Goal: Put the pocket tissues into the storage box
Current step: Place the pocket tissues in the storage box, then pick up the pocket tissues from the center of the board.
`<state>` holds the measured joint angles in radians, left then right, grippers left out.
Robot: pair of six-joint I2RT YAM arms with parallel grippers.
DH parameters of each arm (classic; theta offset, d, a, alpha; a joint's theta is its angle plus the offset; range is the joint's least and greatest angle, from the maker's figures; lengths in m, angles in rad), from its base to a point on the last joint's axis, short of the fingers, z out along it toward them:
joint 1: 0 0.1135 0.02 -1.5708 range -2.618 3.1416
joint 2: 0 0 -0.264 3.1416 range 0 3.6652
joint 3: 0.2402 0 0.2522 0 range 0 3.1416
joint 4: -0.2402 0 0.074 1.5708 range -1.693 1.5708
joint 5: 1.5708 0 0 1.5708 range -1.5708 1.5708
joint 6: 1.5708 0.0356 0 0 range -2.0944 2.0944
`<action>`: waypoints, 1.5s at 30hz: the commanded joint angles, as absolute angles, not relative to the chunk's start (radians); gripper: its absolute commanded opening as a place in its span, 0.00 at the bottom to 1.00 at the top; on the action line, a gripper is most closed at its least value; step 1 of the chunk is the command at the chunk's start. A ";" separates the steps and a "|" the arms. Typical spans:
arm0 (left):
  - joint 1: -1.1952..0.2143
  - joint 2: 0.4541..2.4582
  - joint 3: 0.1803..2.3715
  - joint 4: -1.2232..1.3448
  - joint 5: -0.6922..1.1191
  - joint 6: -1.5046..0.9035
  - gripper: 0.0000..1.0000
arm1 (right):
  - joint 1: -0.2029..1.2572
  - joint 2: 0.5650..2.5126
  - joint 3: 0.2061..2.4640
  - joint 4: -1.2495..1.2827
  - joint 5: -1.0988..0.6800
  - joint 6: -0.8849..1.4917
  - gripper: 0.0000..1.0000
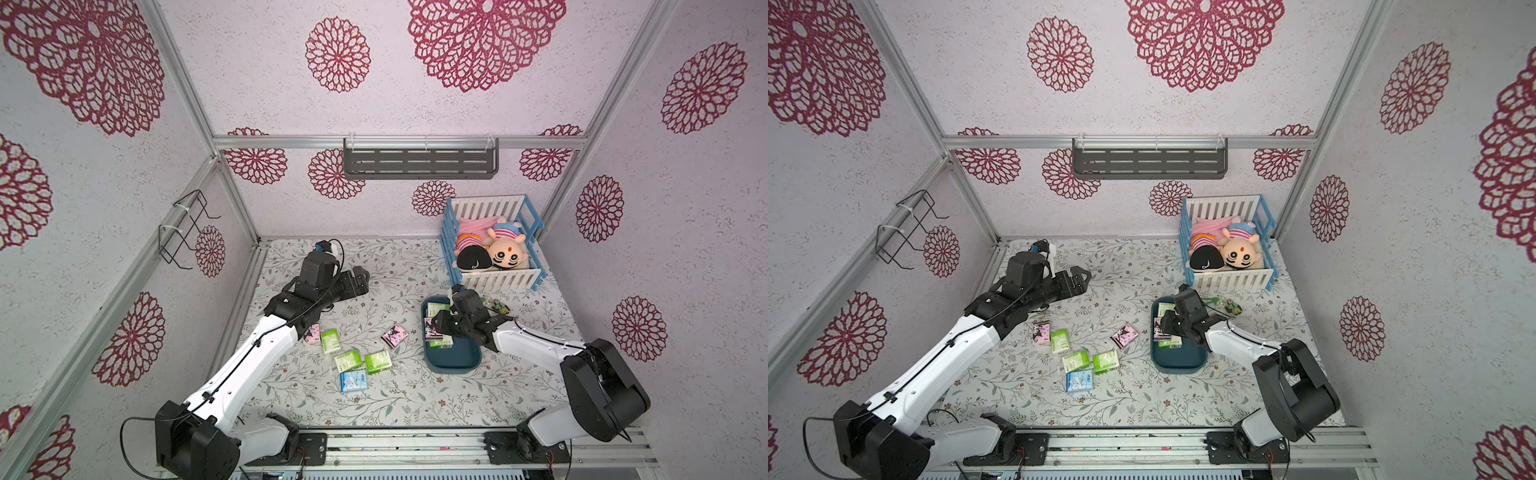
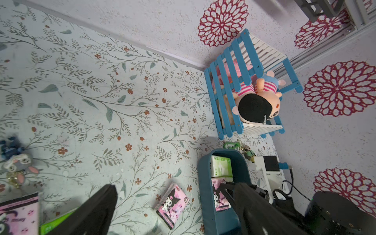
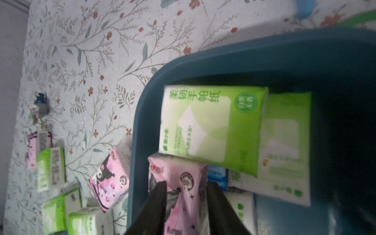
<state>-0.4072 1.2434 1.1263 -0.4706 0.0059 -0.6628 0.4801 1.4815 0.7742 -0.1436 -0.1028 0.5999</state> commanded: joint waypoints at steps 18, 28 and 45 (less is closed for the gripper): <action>-0.034 1.271 1.075 -0.532 0.248 -0.667 0.97 | 0.661 1.315 0.859 -0.107 -0.012 0.549 0.72; 0.113 1.207 1.010 -0.588 0.239 -0.612 0.97 | 0.868 1.814 1.246 -0.065 -0.117 0.477 0.79; 0.241 1.101 0.932 -0.655 0.352 -0.598 0.97 | 0.973 2.245 1.594 -0.074 -0.230 0.585 0.70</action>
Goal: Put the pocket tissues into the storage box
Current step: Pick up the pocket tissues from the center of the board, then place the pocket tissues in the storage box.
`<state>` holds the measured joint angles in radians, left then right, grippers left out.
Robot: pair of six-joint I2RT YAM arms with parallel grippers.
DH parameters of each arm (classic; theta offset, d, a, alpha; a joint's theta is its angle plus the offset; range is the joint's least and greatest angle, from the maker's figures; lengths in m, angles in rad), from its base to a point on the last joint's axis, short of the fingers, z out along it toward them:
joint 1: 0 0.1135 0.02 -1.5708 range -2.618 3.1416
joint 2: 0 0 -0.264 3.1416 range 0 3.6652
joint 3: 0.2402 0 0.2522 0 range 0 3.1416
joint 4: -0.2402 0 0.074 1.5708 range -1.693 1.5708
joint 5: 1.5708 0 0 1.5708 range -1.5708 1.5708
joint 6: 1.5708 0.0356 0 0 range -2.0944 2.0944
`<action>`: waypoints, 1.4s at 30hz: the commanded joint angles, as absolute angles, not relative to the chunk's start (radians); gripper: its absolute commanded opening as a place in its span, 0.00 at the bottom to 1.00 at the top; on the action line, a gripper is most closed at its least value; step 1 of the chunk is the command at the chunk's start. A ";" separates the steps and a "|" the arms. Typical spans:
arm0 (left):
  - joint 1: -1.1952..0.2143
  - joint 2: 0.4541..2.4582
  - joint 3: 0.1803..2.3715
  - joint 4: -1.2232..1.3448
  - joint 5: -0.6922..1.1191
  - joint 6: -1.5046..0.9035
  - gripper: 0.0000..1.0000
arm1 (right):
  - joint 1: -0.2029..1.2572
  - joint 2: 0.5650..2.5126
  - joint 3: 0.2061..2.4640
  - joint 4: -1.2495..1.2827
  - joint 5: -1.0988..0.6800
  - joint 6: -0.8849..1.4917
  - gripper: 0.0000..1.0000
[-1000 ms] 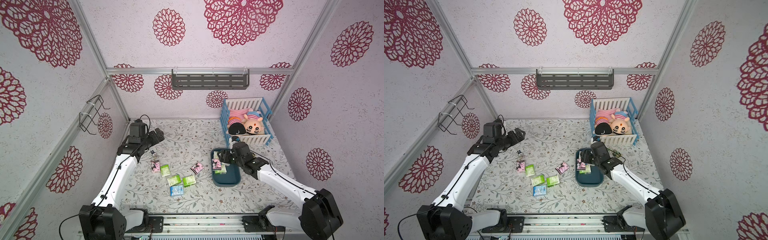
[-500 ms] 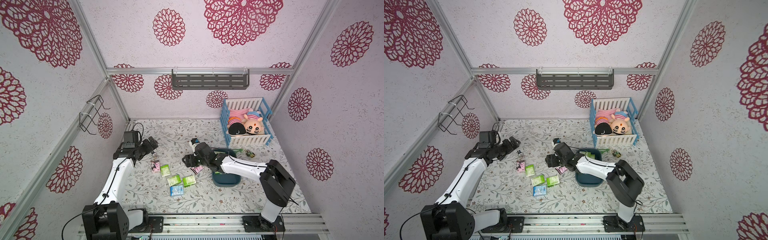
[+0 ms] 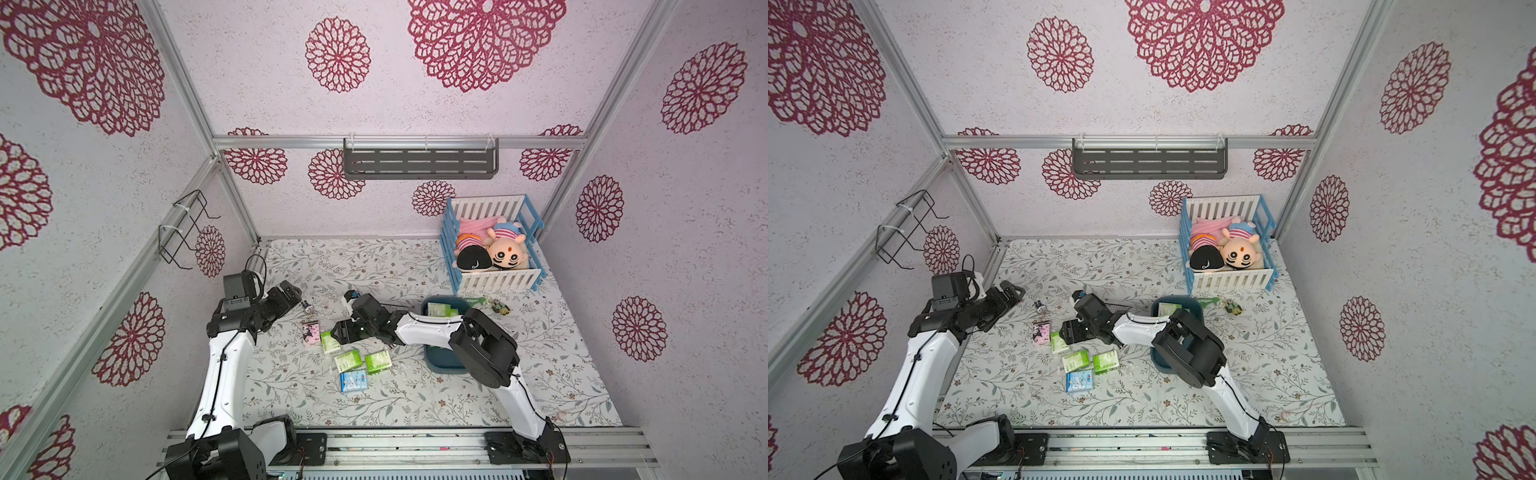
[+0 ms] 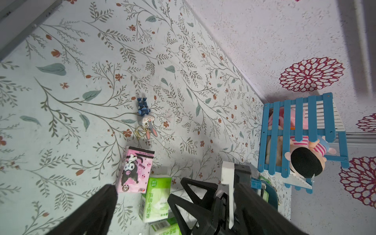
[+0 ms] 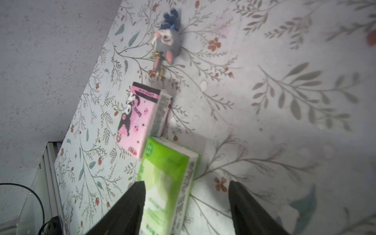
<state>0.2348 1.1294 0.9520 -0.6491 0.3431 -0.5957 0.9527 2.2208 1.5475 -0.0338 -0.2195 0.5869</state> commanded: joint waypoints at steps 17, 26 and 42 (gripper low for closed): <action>0.234 1.068 0.953 -0.710 0.345 -0.550 0.97 | 0.989 2.281 1.703 -0.131 -0.164 0.615 0.10; 0.084 1.084 1.057 -0.719 0.287 -0.546 0.97 | 0.910 2.040 1.570 -0.039 -0.153 0.628 0.02; -0.283 1.304 1.161 -0.526 0.289 -0.640 0.97 | 0.623 1.232 0.881 -0.395 0.043 0.524 0.00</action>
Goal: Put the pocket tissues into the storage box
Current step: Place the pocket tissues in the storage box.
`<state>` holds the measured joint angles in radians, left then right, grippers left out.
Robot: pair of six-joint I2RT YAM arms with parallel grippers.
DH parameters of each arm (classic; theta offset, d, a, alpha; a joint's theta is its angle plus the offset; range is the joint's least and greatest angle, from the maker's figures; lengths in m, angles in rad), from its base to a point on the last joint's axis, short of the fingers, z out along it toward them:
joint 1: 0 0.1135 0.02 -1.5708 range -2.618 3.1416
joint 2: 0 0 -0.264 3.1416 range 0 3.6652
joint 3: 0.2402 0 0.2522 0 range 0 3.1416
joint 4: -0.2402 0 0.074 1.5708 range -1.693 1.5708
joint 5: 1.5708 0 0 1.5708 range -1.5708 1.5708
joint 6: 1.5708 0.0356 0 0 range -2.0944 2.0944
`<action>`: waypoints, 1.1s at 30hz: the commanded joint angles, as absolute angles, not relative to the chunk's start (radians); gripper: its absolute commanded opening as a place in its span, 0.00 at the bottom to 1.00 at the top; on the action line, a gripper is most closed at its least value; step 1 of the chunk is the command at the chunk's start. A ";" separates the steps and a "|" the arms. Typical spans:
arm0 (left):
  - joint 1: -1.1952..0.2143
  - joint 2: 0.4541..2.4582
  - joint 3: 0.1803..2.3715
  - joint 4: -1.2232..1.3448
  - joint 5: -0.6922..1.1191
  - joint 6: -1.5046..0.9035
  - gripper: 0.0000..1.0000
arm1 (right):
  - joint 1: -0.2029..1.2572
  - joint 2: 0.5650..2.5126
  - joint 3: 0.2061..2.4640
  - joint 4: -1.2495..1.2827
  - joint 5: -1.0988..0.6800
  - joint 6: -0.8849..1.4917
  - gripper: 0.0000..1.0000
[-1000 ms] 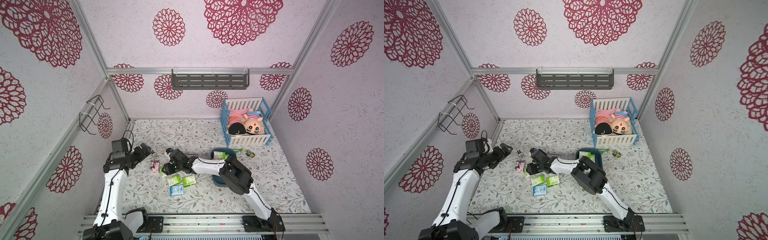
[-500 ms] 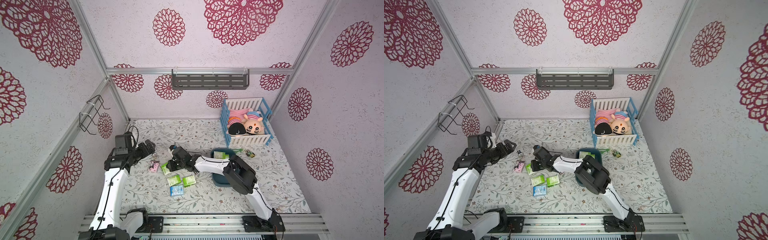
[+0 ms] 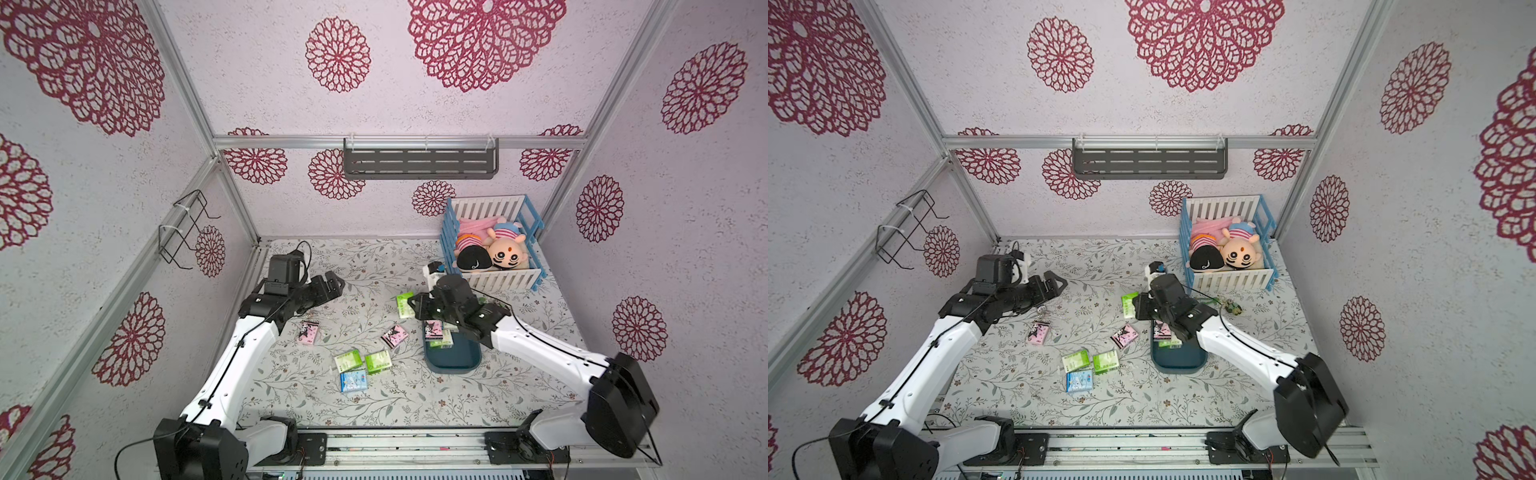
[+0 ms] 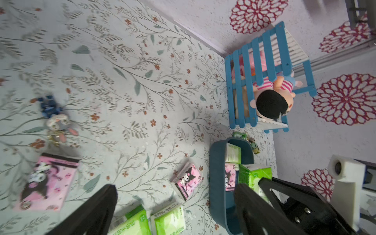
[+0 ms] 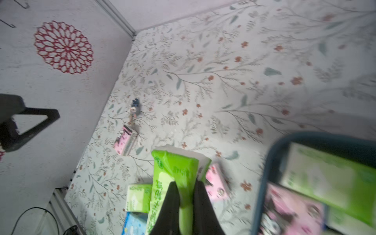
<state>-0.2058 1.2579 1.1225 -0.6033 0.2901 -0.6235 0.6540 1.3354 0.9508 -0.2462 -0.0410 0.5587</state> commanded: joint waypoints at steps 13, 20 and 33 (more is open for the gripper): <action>-0.607 1.583 1.284 -0.295 0.425 -0.657 0.97 | 0.509 0.994 0.620 -0.451 0.133 0.514 0.00; -0.649 1.645 1.328 -0.306 0.439 -0.655 0.97 | 0.480 1.077 0.598 -0.387 0.158 0.478 0.00; -0.668 1.666 1.312 -0.316 0.395 -0.644 0.97 | 0.469 1.175 0.571 -0.249 0.154 0.425 0.02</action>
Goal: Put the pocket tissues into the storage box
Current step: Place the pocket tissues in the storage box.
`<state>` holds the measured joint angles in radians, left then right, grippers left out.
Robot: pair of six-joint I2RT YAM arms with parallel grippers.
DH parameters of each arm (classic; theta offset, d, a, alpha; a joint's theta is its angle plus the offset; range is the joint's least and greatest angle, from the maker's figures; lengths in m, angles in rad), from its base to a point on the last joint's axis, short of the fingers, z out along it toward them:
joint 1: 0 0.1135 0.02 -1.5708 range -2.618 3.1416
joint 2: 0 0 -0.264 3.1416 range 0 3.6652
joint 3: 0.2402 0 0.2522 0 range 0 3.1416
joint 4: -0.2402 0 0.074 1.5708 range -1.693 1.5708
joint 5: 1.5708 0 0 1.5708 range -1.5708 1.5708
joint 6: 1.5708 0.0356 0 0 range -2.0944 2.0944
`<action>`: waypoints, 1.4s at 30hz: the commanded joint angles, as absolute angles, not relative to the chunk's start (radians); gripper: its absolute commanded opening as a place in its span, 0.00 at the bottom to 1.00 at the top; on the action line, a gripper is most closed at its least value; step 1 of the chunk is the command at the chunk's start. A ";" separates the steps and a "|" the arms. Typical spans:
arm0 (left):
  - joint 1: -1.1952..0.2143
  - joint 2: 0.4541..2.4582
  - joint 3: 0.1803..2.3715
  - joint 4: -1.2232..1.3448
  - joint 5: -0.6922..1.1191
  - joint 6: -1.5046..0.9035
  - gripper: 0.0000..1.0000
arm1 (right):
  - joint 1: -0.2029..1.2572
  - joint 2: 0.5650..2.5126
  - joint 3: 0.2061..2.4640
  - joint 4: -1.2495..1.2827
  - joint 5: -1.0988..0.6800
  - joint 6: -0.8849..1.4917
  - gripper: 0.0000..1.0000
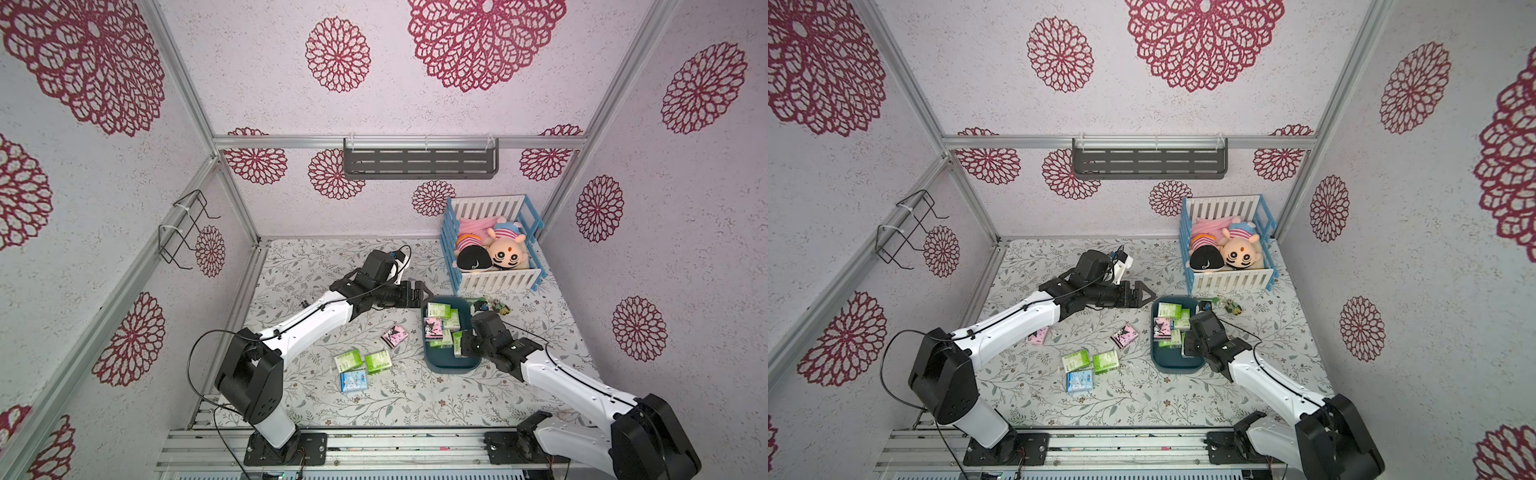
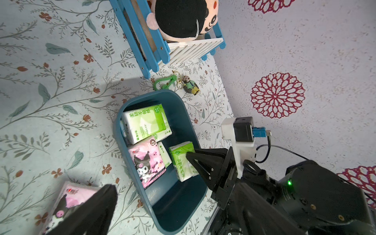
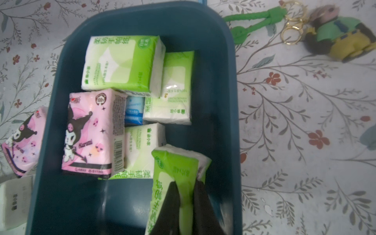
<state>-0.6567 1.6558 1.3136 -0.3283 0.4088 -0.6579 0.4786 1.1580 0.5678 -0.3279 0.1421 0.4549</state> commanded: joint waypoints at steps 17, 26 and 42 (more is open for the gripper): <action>-0.670 1.685 1.353 -0.371 0.353 -0.632 0.97 | 0.461 1.111 0.620 -0.327 0.117 0.426 0.52; -0.669 1.696 1.403 -0.420 0.317 -0.604 0.97 | 0.462 1.084 0.587 -0.400 0.028 0.515 0.00; -0.622 1.663 1.398 -0.430 0.232 -0.622 0.97 | 0.496 1.015 0.580 -0.655 0.086 0.732 0.00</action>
<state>-0.6327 1.6886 1.4136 -0.4461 0.2516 -0.6174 0.4915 1.0458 0.5819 -0.6266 0.0406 0.6830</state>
